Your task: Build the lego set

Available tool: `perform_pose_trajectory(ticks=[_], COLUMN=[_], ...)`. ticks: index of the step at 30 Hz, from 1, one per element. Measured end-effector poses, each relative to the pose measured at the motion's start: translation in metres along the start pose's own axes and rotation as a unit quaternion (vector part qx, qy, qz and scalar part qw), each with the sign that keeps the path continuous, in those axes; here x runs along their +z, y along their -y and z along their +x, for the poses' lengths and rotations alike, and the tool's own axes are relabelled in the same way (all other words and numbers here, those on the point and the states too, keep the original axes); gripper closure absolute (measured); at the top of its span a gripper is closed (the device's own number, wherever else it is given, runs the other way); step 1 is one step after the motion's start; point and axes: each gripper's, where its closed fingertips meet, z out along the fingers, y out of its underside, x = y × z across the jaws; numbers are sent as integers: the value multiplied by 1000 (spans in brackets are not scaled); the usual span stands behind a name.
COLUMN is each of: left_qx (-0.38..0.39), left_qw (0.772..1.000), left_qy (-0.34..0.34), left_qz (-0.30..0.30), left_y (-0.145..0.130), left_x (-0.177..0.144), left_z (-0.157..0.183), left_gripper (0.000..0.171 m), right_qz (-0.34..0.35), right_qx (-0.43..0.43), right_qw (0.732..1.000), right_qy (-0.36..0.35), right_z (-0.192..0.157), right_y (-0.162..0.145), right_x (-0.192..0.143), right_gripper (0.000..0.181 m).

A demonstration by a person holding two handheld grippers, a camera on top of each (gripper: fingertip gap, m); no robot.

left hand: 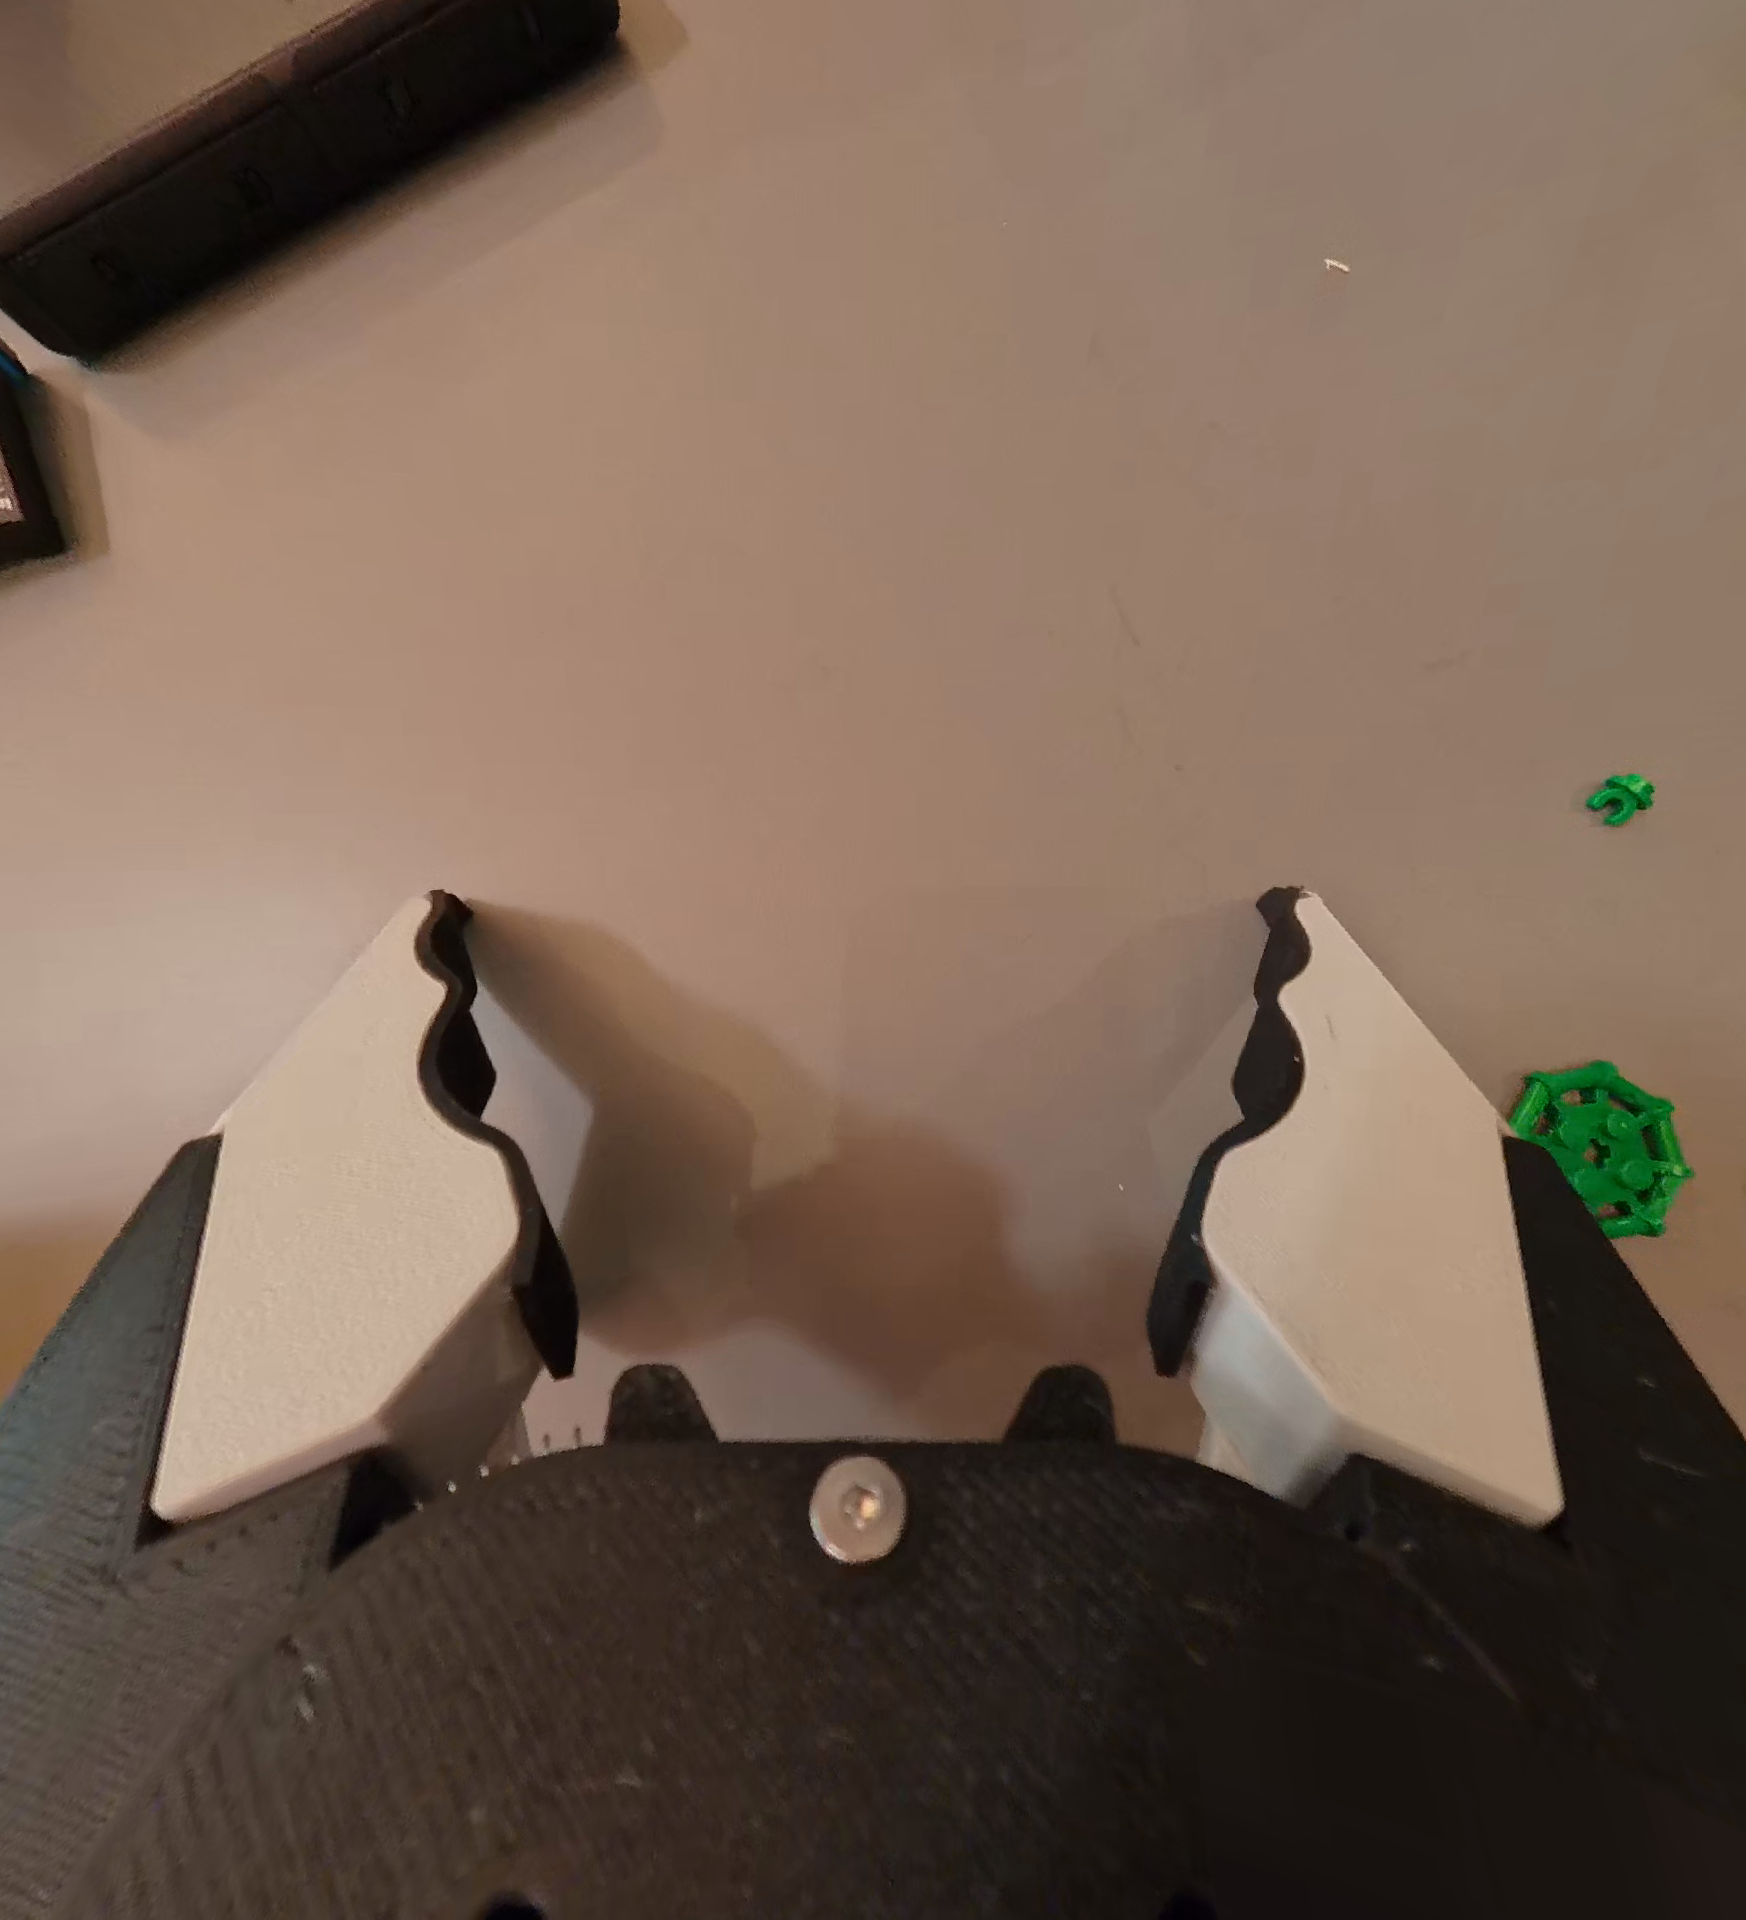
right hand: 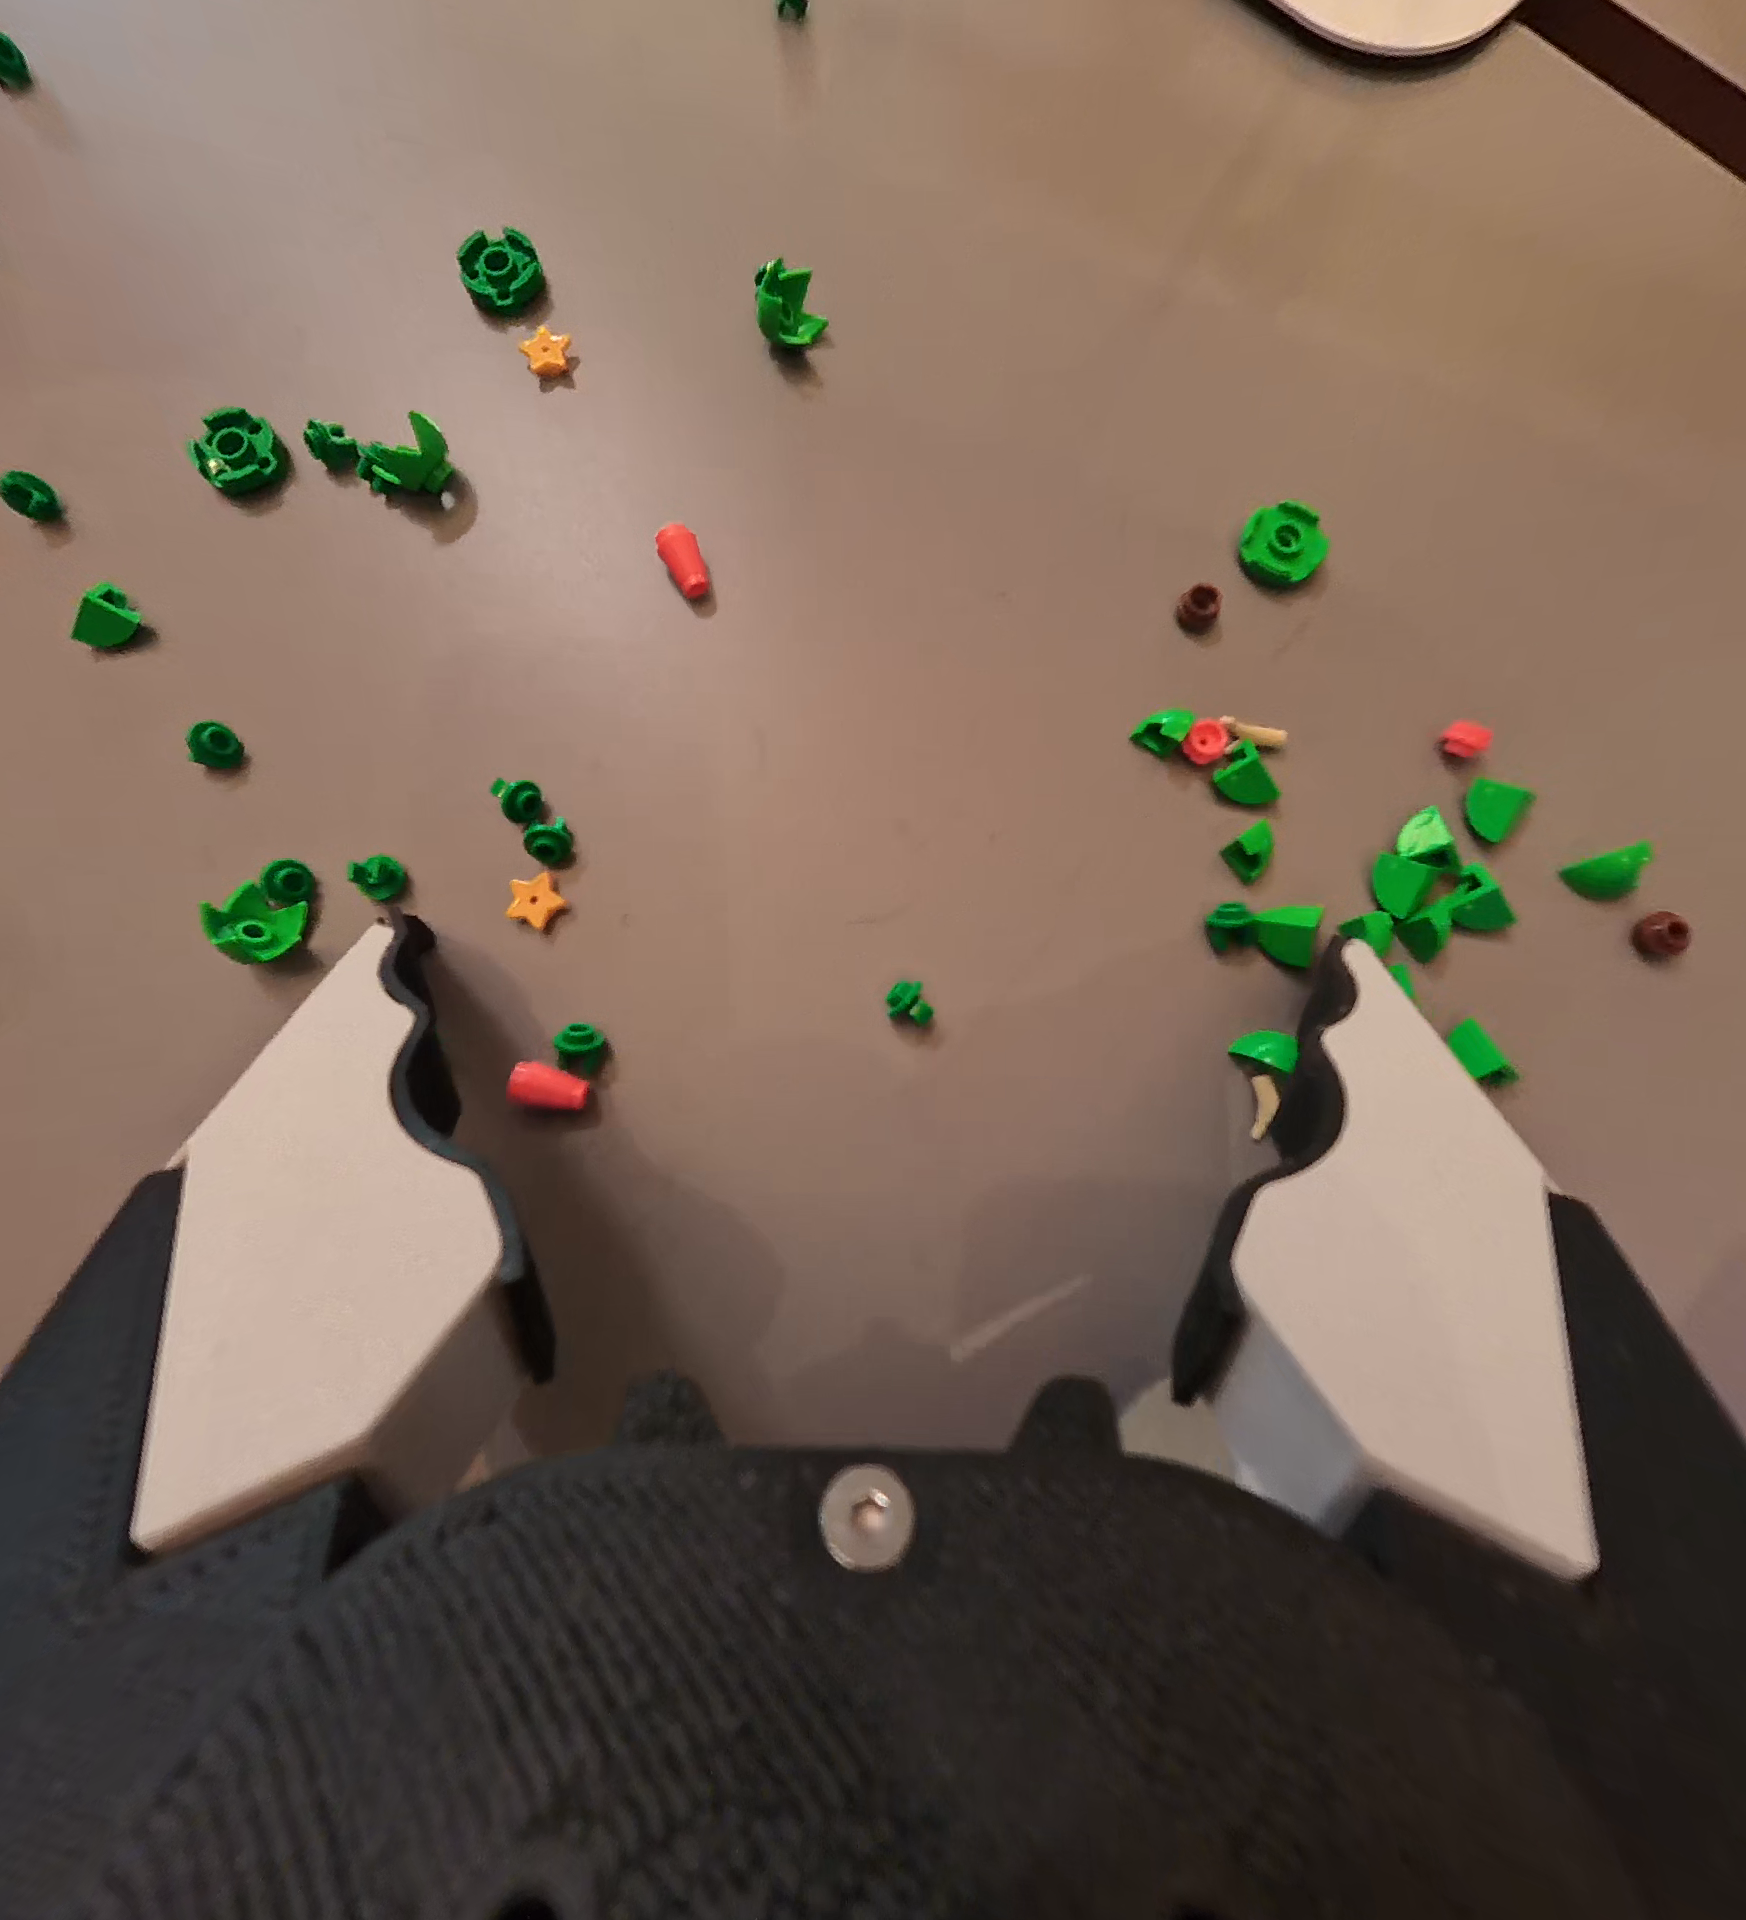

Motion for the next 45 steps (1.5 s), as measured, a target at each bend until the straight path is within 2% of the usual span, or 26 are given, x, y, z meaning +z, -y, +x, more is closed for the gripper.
perform_pose_trajectory(ticks=[4,5,7,8,9,10,12,14,16,18,20,23,26,31,34,36,37,39,40,42,45], left_qx=[1,2,37,32,26,31,59,91,86,65,54,66,93,89,55,15,2,12,14,-1,-29], left_qw=[1000,1000,999,999,999,998,991,980,972,966,973,973,970,966,958,958,954,955,954,953,956], left_qy=[0,0,-5,10,31,51,113,147,149,113,56,9,0,25,67,68,79,113,137,131,102], left_qz=[0,0,3,-6,-9,4,45,95,162,225,219,220,225,241,273,279,289,275,268,274,273], left_y=[0,0,6,9,10,14,28,44,60,76,82,97,120,183,222,236,243,247,247,249,249], left_x=[0,0,4,4,3,0,-16,-36,-54,-67,-67,-65,-60,-45,-40,-31,-30,-23,-21,-19,-12], left_z=[0,0,-5,-13,-20,-24,-33,-29,-12,14,42,75,94,104,89,77,70,56,45,34,23], left_gripper=[27,26,20,20,20,27,37,46,59,64,60,54,55,47,46,47,53,60,71,63,62], right_qz=[2,7,29,57,87,115,164,209,242,236,230,245,248,237,230,225,223,220,219,219,214], right_qx=[6,7,-3,-11,-17,-26,-47,-61,-66,-56,-43,-28,-23,-42,-56,-56,-54,-44,-38,-24,-8], right_qw=[1000,1000,1000,998,996,993,983,970,960,964,967,964,964,965,964,965,965,967,968,969,971], right_qy=[-5,-5,11,12,-4,-23,-67,-108,-124,-110,-101,-96,-92,-106,-119,-125,-125,-122,-119,-114,-105], right_z=[-1,-1,-9,-12,-10,-9,-4,-1,-3,-7,-7,-4,-3,-5,-6,-5,-4,-1,0,3,7], right_y=[2,3,10,18,27,34,47,55,60,58,57,59,59,59,58,58,57,57,57,57,56], right_x=[1,-2,-11,-18,-25,-33,-46,-54,-59,-54,-52,-55,-56,-53,-51,-50,-49,-48,-48,-48,-46], right_gripper=[23,34,83,91,90,89,82,88,90,88,84,87,89,87,87,87,87,87,87,88,88])
